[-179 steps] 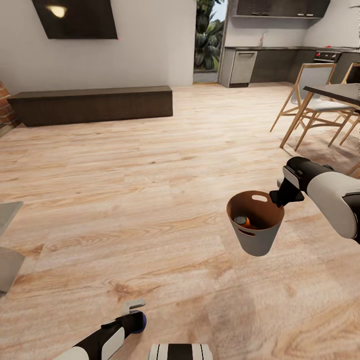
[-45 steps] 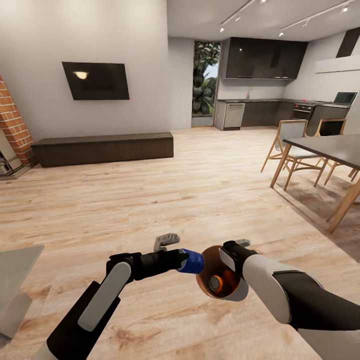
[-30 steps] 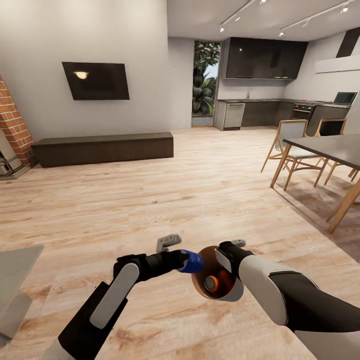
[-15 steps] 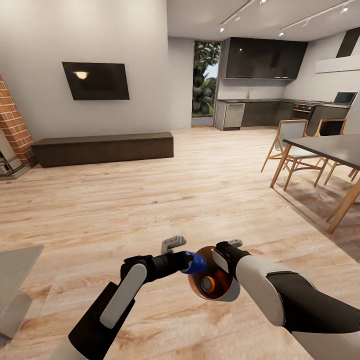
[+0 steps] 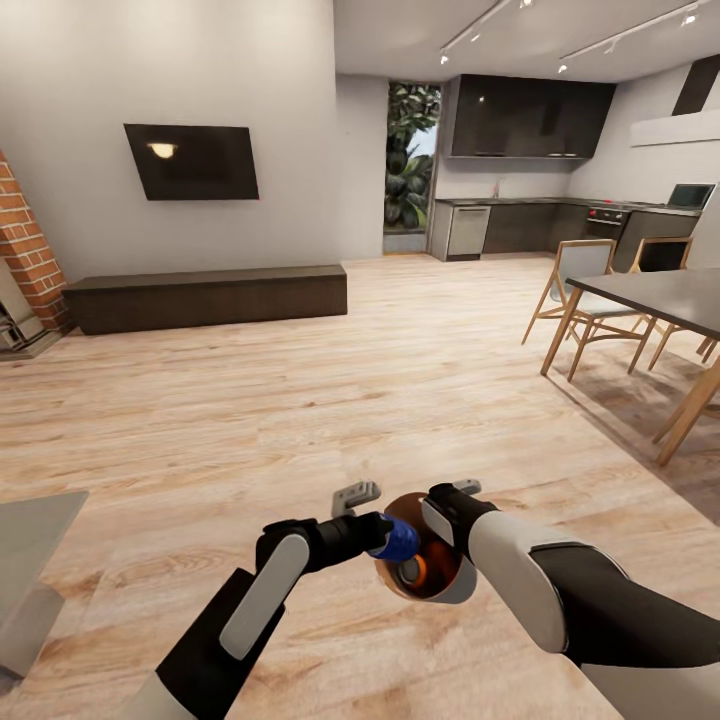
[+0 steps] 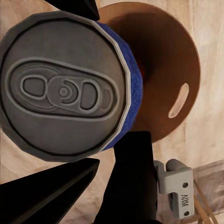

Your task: Put the three can of soda from the living room inside the tash can in the kitchen.

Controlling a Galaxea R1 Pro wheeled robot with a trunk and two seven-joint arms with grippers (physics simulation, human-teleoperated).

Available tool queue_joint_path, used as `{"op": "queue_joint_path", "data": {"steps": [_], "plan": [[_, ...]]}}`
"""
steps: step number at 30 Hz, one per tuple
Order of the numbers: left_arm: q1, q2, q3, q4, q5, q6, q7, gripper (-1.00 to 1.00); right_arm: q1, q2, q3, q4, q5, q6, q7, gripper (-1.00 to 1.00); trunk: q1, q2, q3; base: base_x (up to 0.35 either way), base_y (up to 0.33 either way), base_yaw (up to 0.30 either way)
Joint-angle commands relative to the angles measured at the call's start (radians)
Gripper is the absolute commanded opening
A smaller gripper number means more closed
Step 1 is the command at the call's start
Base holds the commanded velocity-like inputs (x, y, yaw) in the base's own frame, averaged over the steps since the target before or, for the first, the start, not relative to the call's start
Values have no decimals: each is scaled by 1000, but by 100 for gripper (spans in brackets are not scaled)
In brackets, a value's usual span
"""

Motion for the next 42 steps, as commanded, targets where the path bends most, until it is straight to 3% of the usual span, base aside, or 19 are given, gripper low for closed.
{"op": "queue_joint_path", "data": {"steps": [1, 3, 9, 18, 22, 25, 33, 42], "plan": [[0, -1, -11, 4, -1, -4, -1, -100, 0, 3, 6, 0, 1, -1, 5, -100, 0, 0, 0, 0, 0, 0], [0, -2, -23, 9, -2, -11, -1, -100, 0, 3, 7, 0, 1, 0, 11, -100, 0, 0, 0, 0, 0, 0], [-4, -5, -37, 46, -3, -35, -1, -100, 0, 3, 7, 1, 0, 7, 120, -100, 0, 0, 0, 0, 0, 0], [-14, -5, -49, 92, -5, -72, -1, -100, 0, 3, 7, 1, 0, 50, 174, -100, 0, 0, 0, 0, 0, 0], [-18, -11, -52, 120, -66, -94, -3, -100, 0, 3, 7, 1, 0, 54, 183, -100, 0, 0, 0, 0, 0, 0], [-19, -34, -53, 172, -100, -113, -4, -100, 0, 3, 7, 1, 0, 55, 187, -100, 0, 0, 0, 0, 0, 0], [-23, -46, -53, 220, -114, -145, -5, -100, 1, 3, 7, 2, 0, 57, 235, -100, 0, 0, 0, 0, 0, 0], [-52, -51, -54, 313, -115, -187, -63, -100, 1, 3, 7, 4, 0, 59, 272, -100, 0, 0, 0, 0, 0, 0]]}}
